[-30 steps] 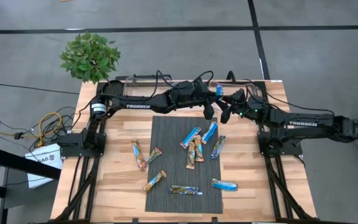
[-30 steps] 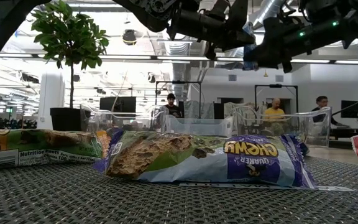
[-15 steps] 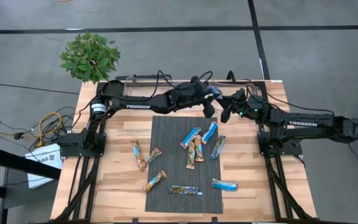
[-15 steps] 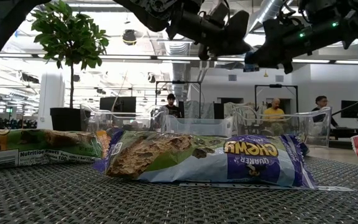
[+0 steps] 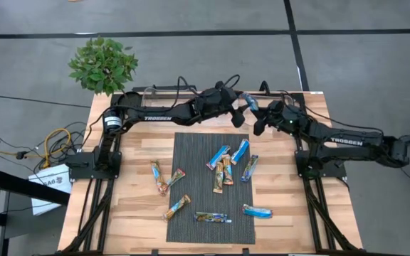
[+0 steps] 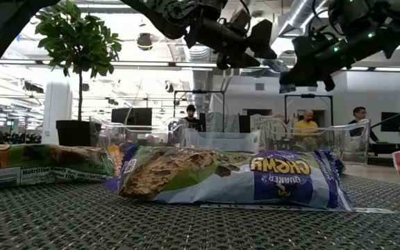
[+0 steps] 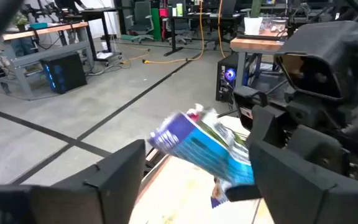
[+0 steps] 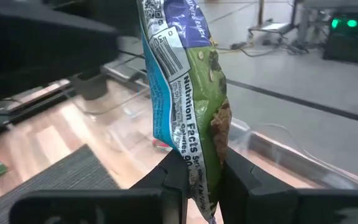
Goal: Pick and place Granola Bars by type
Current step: Put the left blue granola bar into the right transparent bin, then put the top blue granola bar into the right transparent bin
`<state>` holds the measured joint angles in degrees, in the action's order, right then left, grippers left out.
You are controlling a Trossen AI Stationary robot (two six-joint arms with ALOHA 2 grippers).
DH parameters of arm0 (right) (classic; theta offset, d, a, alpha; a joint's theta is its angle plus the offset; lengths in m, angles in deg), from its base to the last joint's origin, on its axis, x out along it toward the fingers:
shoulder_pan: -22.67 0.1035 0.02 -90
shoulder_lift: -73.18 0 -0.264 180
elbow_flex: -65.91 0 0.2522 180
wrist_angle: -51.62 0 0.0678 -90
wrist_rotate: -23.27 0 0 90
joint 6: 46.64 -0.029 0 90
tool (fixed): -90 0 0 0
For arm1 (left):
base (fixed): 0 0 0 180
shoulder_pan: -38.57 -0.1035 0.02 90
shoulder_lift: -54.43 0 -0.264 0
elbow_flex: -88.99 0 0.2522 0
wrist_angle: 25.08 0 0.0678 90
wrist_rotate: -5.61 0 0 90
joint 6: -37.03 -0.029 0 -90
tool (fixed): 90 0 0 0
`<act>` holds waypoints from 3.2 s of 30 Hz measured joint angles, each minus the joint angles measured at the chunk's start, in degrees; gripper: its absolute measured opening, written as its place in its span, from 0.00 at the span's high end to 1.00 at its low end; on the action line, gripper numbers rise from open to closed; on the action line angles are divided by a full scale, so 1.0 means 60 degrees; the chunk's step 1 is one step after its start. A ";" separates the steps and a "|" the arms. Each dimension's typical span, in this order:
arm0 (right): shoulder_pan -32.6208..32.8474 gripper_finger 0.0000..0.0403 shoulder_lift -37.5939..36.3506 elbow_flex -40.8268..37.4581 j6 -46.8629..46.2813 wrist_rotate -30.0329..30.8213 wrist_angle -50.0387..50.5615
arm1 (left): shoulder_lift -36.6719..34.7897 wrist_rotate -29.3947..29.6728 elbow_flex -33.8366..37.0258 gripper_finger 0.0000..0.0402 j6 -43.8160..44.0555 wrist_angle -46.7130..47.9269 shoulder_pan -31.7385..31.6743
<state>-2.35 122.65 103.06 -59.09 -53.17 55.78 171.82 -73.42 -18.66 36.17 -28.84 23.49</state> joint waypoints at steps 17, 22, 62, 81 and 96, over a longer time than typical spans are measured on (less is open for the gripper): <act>-0.1927 0.89 0.0084 0.0000 -0.3192 -0.1147 0.1886 | 0.0000 -0.0002 0.0000 0.21 -0.1027 0.0025 -0.0050; -0.2106 0.89 0.0461 0.0000 -0.4117 -0.1543 0.1890 | 0.0000 -0.0002 0.0000 0.21 -0.1000 0.0331 -0.0050; -0.2411 0.53 0.1949 0.0000 -0.4112 -0.3879 -0.0342 | 0.0004 -0.0112 0.0000 0.21 -0.0645 0.1087 -0.0046; -0.1393 0.55 0.0143 0.0000 -0.0314 -0.5268 0.0250 | 0.0004 -0.0115 0.0000 0.21 -0.0242 0.1091 -0.0046; 0.0943 0.55 -0.1985 -0.0666 0.1820 -0.5131 0.1454 | 0.0004 -0.0125 0.0000 0.21 0.0639 0.1707 -0.0046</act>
<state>3.31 110.74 99.07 -48.17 -83.96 64.51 171.84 -74.17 -18.66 40.00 -18.60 23.21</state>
